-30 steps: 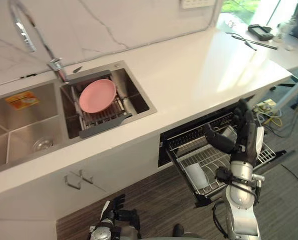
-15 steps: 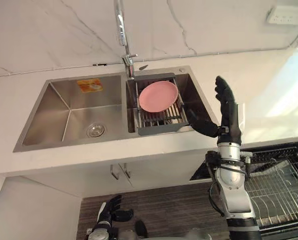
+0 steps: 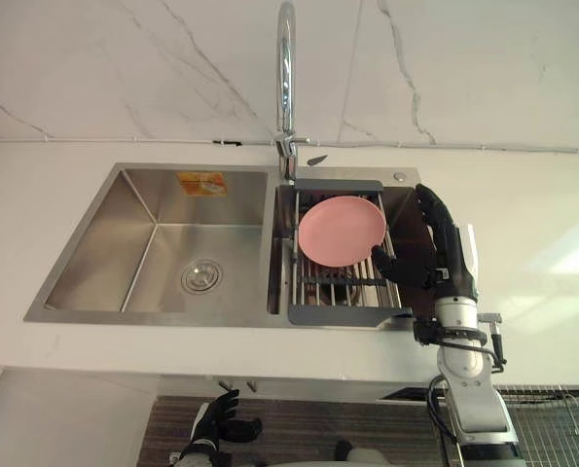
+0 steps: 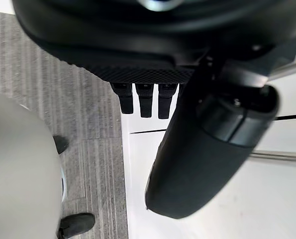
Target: Walk over to the sink, pick up the cup, carry it to the dishwasher, place the cup inside the dishwasher, then close the dishwasher door
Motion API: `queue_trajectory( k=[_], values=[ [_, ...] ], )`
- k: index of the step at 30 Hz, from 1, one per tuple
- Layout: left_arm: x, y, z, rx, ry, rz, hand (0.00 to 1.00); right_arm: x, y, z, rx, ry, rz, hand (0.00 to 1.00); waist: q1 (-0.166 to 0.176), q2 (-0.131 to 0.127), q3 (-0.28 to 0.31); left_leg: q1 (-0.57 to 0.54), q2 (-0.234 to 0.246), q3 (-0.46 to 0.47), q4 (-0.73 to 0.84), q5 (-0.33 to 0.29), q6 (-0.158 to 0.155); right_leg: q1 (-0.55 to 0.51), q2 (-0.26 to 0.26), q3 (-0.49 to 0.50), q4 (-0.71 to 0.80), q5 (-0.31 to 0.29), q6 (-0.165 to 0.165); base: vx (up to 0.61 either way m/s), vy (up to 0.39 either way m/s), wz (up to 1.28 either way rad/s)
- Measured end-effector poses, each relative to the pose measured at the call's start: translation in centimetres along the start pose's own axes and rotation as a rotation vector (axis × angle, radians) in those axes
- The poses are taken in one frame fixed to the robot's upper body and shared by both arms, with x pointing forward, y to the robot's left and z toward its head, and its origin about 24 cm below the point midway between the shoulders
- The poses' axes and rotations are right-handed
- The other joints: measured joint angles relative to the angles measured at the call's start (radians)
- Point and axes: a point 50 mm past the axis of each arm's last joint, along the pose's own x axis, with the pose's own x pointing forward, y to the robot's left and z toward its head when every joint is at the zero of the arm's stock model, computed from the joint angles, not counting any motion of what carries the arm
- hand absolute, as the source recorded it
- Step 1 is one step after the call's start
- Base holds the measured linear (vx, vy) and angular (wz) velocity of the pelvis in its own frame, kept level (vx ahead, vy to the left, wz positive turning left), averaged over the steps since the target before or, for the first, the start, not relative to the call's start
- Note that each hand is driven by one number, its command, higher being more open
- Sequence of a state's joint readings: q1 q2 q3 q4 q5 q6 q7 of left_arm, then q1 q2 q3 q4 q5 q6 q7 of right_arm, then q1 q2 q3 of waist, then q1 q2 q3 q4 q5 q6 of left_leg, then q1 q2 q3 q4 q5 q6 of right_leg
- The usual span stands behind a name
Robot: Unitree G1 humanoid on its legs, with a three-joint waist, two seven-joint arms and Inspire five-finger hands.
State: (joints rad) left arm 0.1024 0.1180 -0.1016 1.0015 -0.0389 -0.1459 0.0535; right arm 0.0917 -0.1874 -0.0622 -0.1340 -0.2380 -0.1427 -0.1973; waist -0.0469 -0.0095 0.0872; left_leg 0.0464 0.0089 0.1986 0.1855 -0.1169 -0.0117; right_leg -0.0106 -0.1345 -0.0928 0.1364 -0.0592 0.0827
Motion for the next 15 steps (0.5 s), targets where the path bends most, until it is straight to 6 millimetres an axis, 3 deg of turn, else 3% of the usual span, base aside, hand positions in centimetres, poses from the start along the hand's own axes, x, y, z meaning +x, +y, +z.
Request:
queue_trajectory(
  k=[1,2,3,8,15],
  values=[
    [0.1,0.1,-0.2,-0.010,0.020,0.000,0.90,-0.1,0.1,-0.2,0.006,0.012,-0.007,0.90,-0.001,-0.007,0.005,-0.005,-0.014,-0.004,-0.053,-0.034,-0.013,0.018,-0.017,0.006,-0.009,0.005,0.005,0.07,0.054,0.07],
    [0.0,-0.3,-0.3,-0.014,0.024,-0.007,0.90,0.0,-0.2,-0.2,-0.001,0.011,-0.016,0.90,-0.003,0.019,-0.003,0.006,-0.004,-0.010,-0.120,0.028,-0.021,0.024,-0.006,0.004,-0.018,0.008,0.009,0.05,0.070,-0.06],
    [-0.1,-1.0,-0.5,-0.029,0.033,-0.019,0.90,0.0,-0.4,-0.4,-0.002,0.024,-0.025,0.90,0.000,0.038,-0.015,0.020,0.002,-0.011,-0.152,0.042,0.007,0.036,0.005,0.007,-0.045,0.008,0.013,0.03,0.060,-0.08],
    [0.0,-0.5,-0.3,-0.018,0.018,-0.009,0.90,-0.2,0.3,-0.3,0.038,0.037,-0.033,0.90,0.002,0.014,-0.014,0.019,-0.014,-0.012,-0.145,0.045,0.009,0.063,-0.008,0.005,-0.094,0.030,0.030,-0.03,0.056,-0.01],
    [0.0,-0.4,-0.3,-0.016,0.016,-0.006,0.90,-0.6,-0.1,-0.8,0.033,0.060,-0.050,0.90,0.002,0.015,-0.014,0.025,0.004,-0.020,-0.161,0.057,0.007,0.073,0.015,0.003,-0.125,0.038,0.020,-0.08,-0.052,-0.03]
  ],
)
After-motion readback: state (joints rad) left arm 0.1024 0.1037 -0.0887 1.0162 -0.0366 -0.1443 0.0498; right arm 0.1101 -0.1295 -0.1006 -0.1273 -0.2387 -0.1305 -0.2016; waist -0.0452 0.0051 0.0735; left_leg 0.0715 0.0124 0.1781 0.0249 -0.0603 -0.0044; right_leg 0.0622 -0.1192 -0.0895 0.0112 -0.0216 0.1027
